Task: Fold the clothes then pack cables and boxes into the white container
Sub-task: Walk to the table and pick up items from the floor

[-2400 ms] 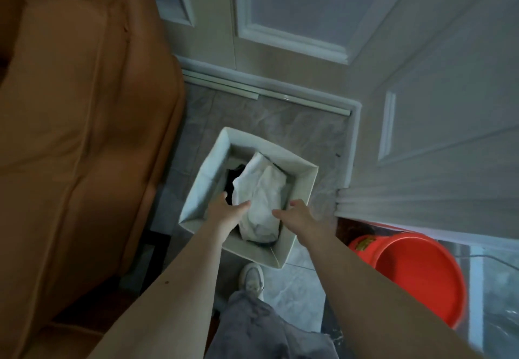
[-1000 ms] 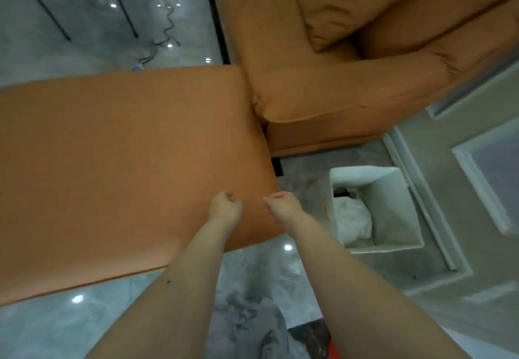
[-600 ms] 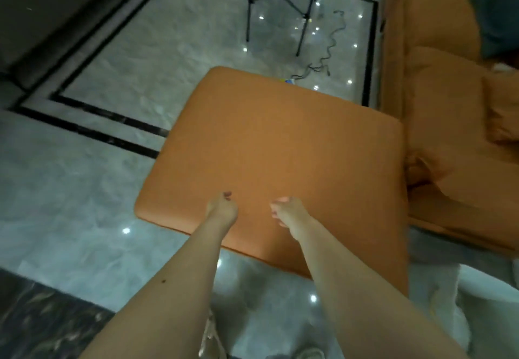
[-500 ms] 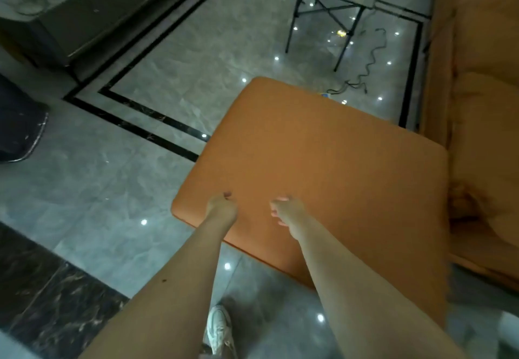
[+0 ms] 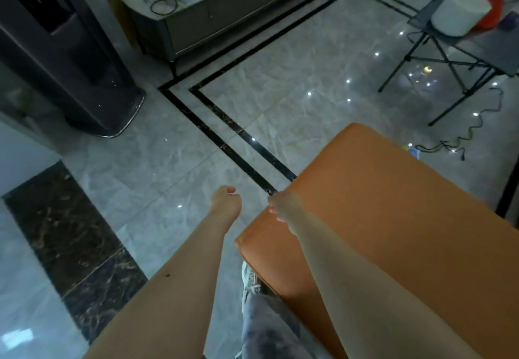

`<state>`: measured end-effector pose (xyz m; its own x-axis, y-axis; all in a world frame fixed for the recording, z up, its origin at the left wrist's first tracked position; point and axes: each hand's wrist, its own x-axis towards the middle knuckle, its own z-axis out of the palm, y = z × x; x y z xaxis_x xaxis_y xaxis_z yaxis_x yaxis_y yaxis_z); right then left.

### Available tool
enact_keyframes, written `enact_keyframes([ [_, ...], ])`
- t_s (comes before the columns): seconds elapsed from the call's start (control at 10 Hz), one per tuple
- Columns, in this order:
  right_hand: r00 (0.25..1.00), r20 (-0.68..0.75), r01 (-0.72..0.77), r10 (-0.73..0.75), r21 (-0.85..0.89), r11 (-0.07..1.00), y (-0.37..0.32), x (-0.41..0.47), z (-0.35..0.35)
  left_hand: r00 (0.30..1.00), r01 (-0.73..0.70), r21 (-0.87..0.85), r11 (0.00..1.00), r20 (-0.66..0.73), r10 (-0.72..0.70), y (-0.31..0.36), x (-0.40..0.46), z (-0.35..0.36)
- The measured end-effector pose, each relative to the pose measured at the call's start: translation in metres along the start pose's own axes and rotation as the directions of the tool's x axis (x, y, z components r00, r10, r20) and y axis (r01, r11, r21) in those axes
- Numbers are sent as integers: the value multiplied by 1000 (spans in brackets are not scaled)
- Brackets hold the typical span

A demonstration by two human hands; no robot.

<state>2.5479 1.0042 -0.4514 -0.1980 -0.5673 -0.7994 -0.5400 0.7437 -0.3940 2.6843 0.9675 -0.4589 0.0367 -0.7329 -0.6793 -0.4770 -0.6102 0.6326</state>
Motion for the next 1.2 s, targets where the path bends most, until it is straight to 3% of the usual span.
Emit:
enact_keyframes([
  [0.1, 989, -115, 71, -95, -193, 979, -43, 31, -20, 999, 21, 33, 999, 24, -22, 30, 29, -13],
  [0.2, 997, -67, 52, -49, 47, 998, -82, 55, -43, 1000, 13, 46, 999, 3, -13, 58, 66, -31],
  [0.3, 993, -112, 13, 32, 382, 924, -113, 75, -57, 999, 31, 50, 998, -20, -30, 83, 96, -48],
  [0.6, 995, -96, 14, 19, 335, 942, -210, 148, -102, 999, -35, 130, 991, 37, 30, 170, 202, -78],
  [0.7, 979, -186, -40, 84, 225, 974, -248, 168, -129, 994, -82, 170, 982, 80, 69, 208, 243, -90],
  [0.8, 977, -213, 5, 5, 46, 999, -281, 193, -147, 990, -106, 184, 977, 112, 87, 244, 282, -112],
  [0.9, 973, -148, -87, 176, 472, 878, -317, 217, -158, 990, -109, 224, 969, 117, 84, 277, 314, -133],
  [1.1, 965, -162, -58, 205, 633, 772, -334, 233, -204, 971, -179, 324, 929, 210, 114, 336, 351, -110],
  [1.2, 912, -229, 7, 340, 838, 545, -307, 244, -239, 942, -242, 374, 895, 314, 123, 366, 359, -66],
])
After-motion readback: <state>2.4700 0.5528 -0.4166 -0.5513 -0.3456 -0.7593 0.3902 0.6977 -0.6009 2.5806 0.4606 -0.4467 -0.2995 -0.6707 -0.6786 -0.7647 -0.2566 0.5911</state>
